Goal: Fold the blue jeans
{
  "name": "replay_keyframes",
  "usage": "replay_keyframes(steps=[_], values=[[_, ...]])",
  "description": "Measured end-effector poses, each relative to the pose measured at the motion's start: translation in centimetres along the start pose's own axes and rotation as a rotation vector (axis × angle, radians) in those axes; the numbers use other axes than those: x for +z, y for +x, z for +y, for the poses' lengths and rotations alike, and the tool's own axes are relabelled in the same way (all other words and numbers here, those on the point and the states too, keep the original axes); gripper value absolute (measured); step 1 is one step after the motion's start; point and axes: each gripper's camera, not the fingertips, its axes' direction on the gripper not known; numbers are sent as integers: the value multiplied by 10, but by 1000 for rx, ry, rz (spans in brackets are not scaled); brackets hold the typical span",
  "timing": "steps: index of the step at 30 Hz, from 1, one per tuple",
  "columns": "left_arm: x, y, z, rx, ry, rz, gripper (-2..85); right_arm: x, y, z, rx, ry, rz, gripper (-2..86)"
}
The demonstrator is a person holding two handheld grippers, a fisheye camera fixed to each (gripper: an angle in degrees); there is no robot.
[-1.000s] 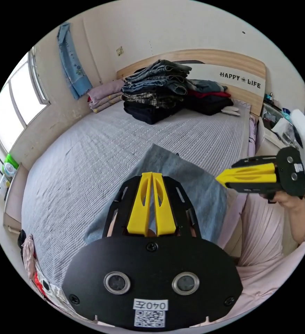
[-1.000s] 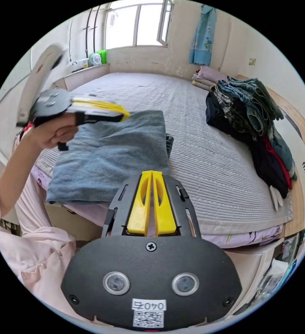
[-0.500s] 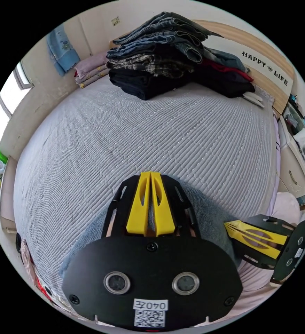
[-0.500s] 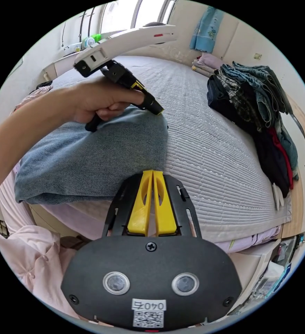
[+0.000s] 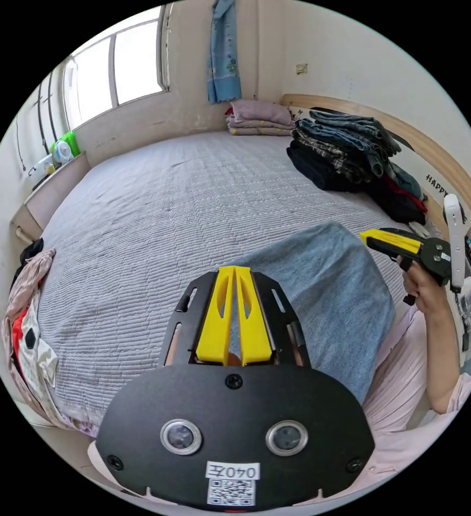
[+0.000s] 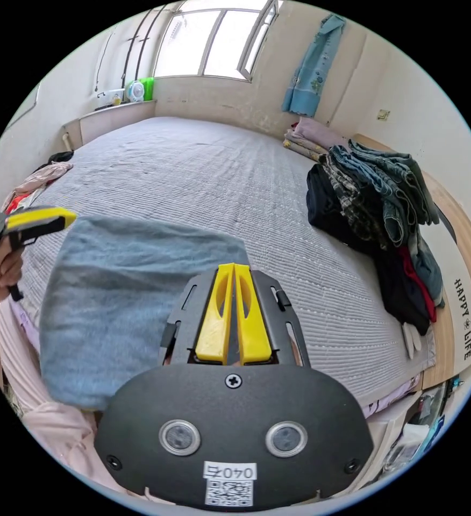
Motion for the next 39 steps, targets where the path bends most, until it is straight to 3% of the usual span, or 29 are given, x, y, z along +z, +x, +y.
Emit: replay_keyframes(steps=[5,8,11,15,18,19,23,25,28,32,35,37,39], values=[[59,-6,4,44,-115,-55,-9,68,24,-2,30,-68,18,-10],[66,-18,1,14,-60,-62,-9,83,30,3,-6,-52,113,-9],[62,-45,-7,-22,-66,31,-9,96,37,-4,-55,-61,191,-9],[31,-96,-17,-135,-93,227,-9,81,74,-21,-31,-127,127,-10],[-5,-104,-17,-81,-31,206,-9,18,70,-19,-162,18,-88,-10],[-7,-104,-19,-64,-39,219,-9,-1,57,-16,-270,46,-247,-10],[5,-104,-29,-5,-119,217,-9,-13,18,-10,-544,-19,-803,-10],[18,-108,-32,2,-158,216,-9,5,17,-10,-536,-73,-913,-10],[26,-124,-34,-24,-162,256,-9,65,20,4,-516,-234,-868,-9],[24,-140,-39,-39,-164,296,-9,82,57,1,-427,-229,-942,-9],[21,-146,-45,-49,-179,299,-9,56,65,-4,-510,-224,-1036,-9],[19,-150,-48,-49,-183,304,-9,64,60,9,-543,-247,-887,-9],[16,-156,-49,-60,-182,324,-9,75,68,19,-503,-236,-883,-9]])
